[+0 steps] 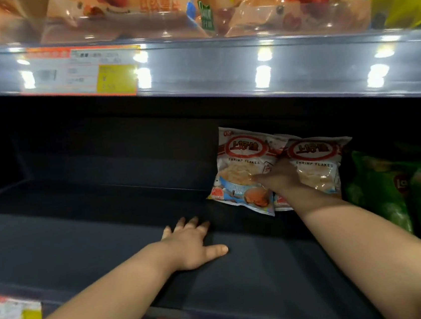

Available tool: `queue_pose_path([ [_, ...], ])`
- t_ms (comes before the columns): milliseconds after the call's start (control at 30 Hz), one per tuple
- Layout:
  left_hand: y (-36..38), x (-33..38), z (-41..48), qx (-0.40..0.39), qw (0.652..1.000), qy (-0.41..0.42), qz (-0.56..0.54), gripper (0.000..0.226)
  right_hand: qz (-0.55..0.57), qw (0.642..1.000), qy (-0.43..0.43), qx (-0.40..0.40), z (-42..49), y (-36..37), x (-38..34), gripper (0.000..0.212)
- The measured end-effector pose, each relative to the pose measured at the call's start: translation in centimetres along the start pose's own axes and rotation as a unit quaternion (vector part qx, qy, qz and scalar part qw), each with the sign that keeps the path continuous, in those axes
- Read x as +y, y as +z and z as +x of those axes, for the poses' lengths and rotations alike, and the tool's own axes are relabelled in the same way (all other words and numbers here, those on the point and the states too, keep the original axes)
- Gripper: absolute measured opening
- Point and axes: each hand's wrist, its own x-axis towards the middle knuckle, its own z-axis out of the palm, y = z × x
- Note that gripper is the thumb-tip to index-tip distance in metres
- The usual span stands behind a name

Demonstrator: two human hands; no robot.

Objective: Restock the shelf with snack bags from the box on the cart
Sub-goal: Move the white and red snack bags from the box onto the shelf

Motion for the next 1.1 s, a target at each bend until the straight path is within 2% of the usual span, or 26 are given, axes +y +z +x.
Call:
queue_pose_path([
  [233,-1.0,-0.5,-1.5,0.016,1.0,-0.005,0.004,0.077,-0.005,1.0,0.001,0.001,-2.2,-1.9,-0.6,0.07],
  [333,-1.9,-1.1,-2.6,0.046,0.999,-0.004,0.029,0.077,-0.123,0.991,-0.05,0.019,-4.3,-3.0,-1.1,0.069],
  [433,-2.8,-1.7,-4.0,0.08,0.995,0.002,0.057,0.078,-0.3,0.942,-0.148,0.026,-7.0,-3.8,-1.7,0.063],
  [533,-3.5,-2.3,-5.7,0.117,0.989,0.009,0.087,0.078,-0.378,0.908,-0.178,-0.016,-10.2,-3.9,-2.6,0.062],
  [667,-4.1,-3.1,-8.1,0.157,0.983,0.037,0.092,0.074,-0.407,0.894,-0.182,-0.056,-15.3,-3.9,-3.4,0.064],
  [800,-3.6,-3.9,-10.4,0.197,0.972,0.073,0.105,0.073,-0.465,0.865,-0.178,-0.054,-20.6,-3.9,-4.0,0.065],
  [967,-2.0,-4.9,-13.6,0.212,0.967,0.09,0.104,0.075,-0.475,0.858,-0.182,-0.078,-25.3,-3.5,-5.1,0.066],
  [1100,-1.1,-6.3,-17.1,0.207,0.971,0.069,0.099,0.075,-0.477,0.848,-0.21,-0.094,-27.7,-2.8,-6.6,0.065],
])
